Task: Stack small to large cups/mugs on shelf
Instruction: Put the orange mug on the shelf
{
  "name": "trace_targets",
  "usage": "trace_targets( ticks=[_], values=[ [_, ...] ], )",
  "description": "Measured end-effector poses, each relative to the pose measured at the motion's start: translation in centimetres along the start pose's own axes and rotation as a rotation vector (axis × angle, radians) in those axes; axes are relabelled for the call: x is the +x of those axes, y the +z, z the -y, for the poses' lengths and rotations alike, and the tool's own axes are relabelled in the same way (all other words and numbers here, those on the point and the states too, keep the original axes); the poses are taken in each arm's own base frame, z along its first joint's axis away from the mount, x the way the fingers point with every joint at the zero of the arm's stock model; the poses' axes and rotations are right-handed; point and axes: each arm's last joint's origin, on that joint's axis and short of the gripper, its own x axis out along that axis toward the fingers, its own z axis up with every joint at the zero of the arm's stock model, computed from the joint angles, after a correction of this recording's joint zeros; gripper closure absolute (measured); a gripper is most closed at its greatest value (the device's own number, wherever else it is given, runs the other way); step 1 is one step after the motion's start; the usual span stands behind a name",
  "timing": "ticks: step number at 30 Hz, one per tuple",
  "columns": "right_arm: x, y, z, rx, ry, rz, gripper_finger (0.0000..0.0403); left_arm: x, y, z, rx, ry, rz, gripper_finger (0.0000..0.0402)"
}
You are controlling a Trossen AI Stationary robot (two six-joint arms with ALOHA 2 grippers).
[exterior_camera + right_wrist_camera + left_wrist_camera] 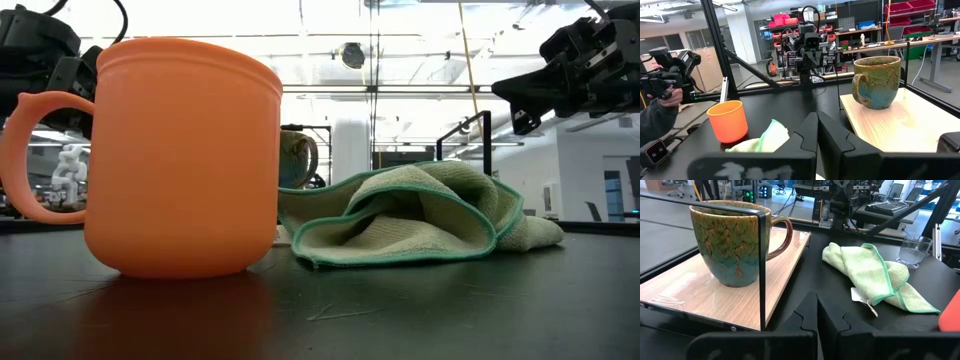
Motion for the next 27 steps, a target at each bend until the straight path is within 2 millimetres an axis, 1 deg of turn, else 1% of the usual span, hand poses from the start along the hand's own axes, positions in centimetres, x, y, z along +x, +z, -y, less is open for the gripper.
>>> trace_targets(
  ticks=[10, 12, 17, 21, 23, 27],
  values=[
    [0.0, 0.1, 0.0, -0.015, 0.001, 0.005, 0.0403, 0.0, 0.0, 0.0, -0.002, -0.001, -0.001, 0.0401],
    [0.0, 0.6, -0.1, -0.05, 0.013, 0.055, 0.0403, 0.0, 0.0, 0.0, -0.002, -0.001, -0.002, 0.0401],
    [-0.1, 1.8, -0.8, -0.116, 0.147, 0.154, 0.0403, 0.0, -0.2, 0.0, -0.005, 0.0, -0.017, 0.04],
    [0.1, 2.0, -0.9, -0.123, 0.155, 0.165, 0.0403, 0.0, -0.3, 0.0, -0.008, -0.001, -0.033, 0.04],
    [0.1, 2.6, -0.9, -0.122, 0.153, 0.189, 0.0403, 0.0, -0.3, 0.0, -0.009, -0.001, -0.035, 0.0399],
    [0.5, 3.8, -0.9, -0.064, 0.141, 0.179, 0.0403, 0.0, -0.3, 0.0, -0.009, -0.001, -0.035, 0.0399]
  ],
)
